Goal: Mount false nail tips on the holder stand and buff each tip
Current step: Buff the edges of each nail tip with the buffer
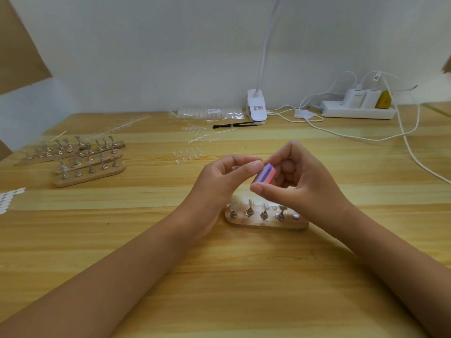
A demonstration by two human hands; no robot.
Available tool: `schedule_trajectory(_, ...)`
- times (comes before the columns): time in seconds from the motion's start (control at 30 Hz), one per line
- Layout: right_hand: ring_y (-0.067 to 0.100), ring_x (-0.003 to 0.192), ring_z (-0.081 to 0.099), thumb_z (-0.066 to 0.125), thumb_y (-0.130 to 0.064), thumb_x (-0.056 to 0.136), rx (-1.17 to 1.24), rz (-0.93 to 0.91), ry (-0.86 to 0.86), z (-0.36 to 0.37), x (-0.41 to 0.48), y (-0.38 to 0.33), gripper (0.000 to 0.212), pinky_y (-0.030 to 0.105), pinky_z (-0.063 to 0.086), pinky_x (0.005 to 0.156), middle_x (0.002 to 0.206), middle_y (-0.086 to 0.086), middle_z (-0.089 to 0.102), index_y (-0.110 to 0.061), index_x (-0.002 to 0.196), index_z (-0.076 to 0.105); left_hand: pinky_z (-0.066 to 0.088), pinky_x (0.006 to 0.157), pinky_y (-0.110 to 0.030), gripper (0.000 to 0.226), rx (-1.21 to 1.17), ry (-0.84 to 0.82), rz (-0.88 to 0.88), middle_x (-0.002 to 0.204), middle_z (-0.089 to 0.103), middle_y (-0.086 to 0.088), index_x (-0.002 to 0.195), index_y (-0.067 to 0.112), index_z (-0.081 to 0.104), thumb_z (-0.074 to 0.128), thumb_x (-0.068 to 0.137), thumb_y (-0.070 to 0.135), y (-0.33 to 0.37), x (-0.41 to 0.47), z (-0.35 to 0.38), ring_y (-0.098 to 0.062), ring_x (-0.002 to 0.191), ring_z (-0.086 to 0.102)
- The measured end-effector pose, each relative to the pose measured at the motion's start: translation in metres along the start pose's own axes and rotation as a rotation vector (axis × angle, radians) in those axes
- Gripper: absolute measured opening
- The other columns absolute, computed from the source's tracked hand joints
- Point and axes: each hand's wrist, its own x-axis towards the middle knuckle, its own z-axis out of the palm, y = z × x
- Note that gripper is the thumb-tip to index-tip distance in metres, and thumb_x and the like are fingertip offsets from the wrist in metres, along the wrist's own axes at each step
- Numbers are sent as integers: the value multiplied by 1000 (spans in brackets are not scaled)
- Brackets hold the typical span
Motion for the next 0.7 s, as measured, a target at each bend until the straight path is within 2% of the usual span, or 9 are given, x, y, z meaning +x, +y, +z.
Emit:
schedule_trajectory(0.13, 12, 65, 63, 80, -45, 66, -5, 2, 56, -3, 2, -1, 47, 23, 54, 60, 80, 7, 70, -19, 94, 55, 41, 95, -25, 35, 13, 16, 1, 111, 73, -7, 104, 20, 74, 75, 76, 41, 1, 0, 1, -10, 110, 66)
schedule_trajectory(0.27, 13, 64, 62, 82, -41, 67, -11, -28, -23, 0, -1, 0, 44, 21, 53, 58, 79, 6, 69, -20, 95, 55, 43, 106, -36, 35, -21, 10, -19, 112, 73, -10, 106, 16, 74, 74, 78, 38, 0, 1, 1, -19, 114, 65)
schedule_trajectory(0.37, 15, 68, 64, 81, -42, 68, -9, -32, 62, -3, 3, 1, 44, 22, 55, 62, 83, 7, 70, -20, 96, 54, 42, 99, -28, 34, -6, 12, -12, 113, 73, -9, 102, 20, 75, 78, 76, 41, 3, -1, 2, -12, 112, 65)
schedule_trajectory(0.5, 13, 65, 63, 84, -39, 71, -11, -49, -26, -1, 0, 2, 41, 22, 53, 60, 81, 6, 70, -24, 94, 53, 45, 99, -28, 32, -26, -1, -4, 109, 74, -8, 103, 18, 75, 77, 78, 38, 3, -2, 2, -16, 110, 67)
schedule_trajectory(0.63, 11, 66, 64, 82, -42, 67, 33, -32, 46, -2, 3, 1, 46, 21, 54, 61, 81, 2, 71, -20, 96, 54, 42, 88, -18, 34, -18, 20, 9, 108, 74, -5, 99, 22, 74, 74, 72, 42, 5, -2, 3, -8, 106, 67)
schedule_trajectory(0.7, 13, 66, 63, 83, -41, 69, 28, -28, -14, -2, 1, 0, 45, 24, 54, 61, 81, 4, 70, -21, 96, 53, 42, 89, -20, 33, -25, 13, 12, 108, 74, -6, 97, 22, 75, 73, 72, 43, 5, -2, 2, -12, 107, 67)
